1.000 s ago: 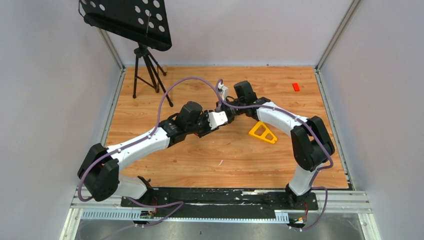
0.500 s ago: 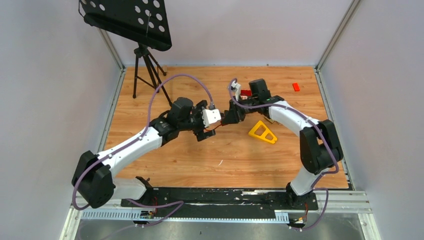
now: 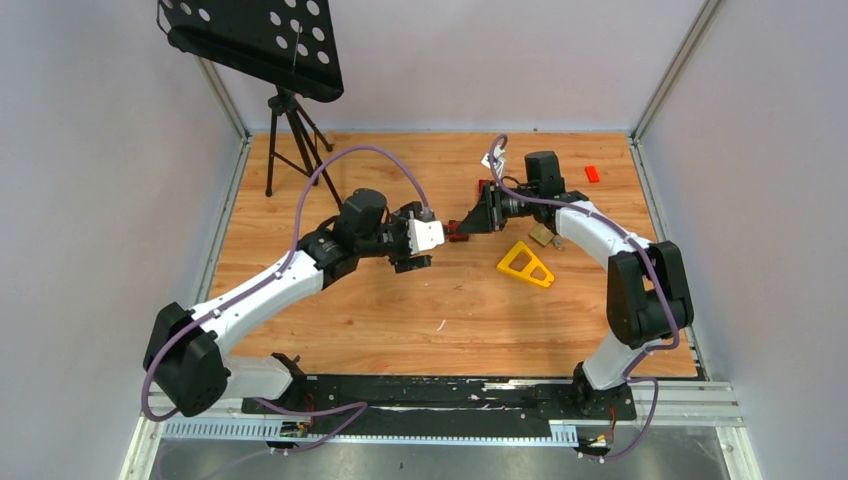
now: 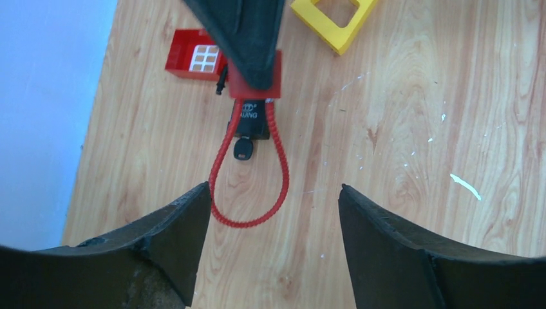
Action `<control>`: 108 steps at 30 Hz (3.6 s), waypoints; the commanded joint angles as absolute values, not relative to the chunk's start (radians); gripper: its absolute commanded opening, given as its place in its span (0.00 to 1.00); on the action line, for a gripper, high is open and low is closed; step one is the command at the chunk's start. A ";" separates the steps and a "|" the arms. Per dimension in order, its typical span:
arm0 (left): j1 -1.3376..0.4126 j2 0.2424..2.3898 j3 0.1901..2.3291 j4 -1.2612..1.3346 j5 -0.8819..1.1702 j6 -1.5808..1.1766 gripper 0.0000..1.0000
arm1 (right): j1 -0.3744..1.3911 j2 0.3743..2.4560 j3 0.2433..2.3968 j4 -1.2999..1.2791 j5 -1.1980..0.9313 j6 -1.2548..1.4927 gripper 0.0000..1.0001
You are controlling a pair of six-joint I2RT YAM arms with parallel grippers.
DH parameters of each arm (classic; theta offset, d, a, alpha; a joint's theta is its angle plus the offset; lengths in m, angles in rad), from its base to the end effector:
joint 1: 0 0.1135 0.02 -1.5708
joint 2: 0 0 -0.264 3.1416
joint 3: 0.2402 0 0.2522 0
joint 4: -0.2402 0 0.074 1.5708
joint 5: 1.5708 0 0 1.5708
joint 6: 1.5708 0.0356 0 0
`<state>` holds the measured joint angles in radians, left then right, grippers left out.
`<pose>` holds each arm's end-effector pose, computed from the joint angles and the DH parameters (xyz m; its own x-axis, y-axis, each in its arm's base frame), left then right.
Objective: Unlock with the key
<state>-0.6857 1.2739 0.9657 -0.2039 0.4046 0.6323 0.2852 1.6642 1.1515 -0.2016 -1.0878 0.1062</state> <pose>0.2136 -0.1928 0.2965 0.1951 0.5424 -0.8172 0.9079 0.2153 0.3596 0.3327 0.1304 0.2492 -0.7070 -0.1560 -0.6898 -0.7018 0.2755 0.6570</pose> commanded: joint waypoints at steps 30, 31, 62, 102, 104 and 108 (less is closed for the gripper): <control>-0.772 1.538 1.090 -0.100 0.318 0.671 0.33 | 0.278 1.684 1.064 0.121 -1.214 0.394 0.00; -0.772 1.542 1.091 -0.103 0.319 0.670 0.31 | 0.277 1.682 1.063 0.121 -1.212 0.394 0.00; -0.631 1.484 1.162 -0.345 0.792 0.364 0.00 | 0.287 1.399 1.138 -0.391 -1.228 -0.447 0.76; -0.622 1.480 1.141 -0.289 0.850 0.279 0.00 | 0.474 1.486 1.148 -0.479 -0.977 -0.598 0.19; -0.620 1.487 1.142 -0.292 0.848 0.282 0.00 | 0.475 1.485 1.146 -0.476 -0.977 -0.601 0.07; -0.621 1.501 1.150 -0.315 0.830 0.311 0.00 | 0.475 1.489 1.143 -0.473 -0.973 -0.603 0.00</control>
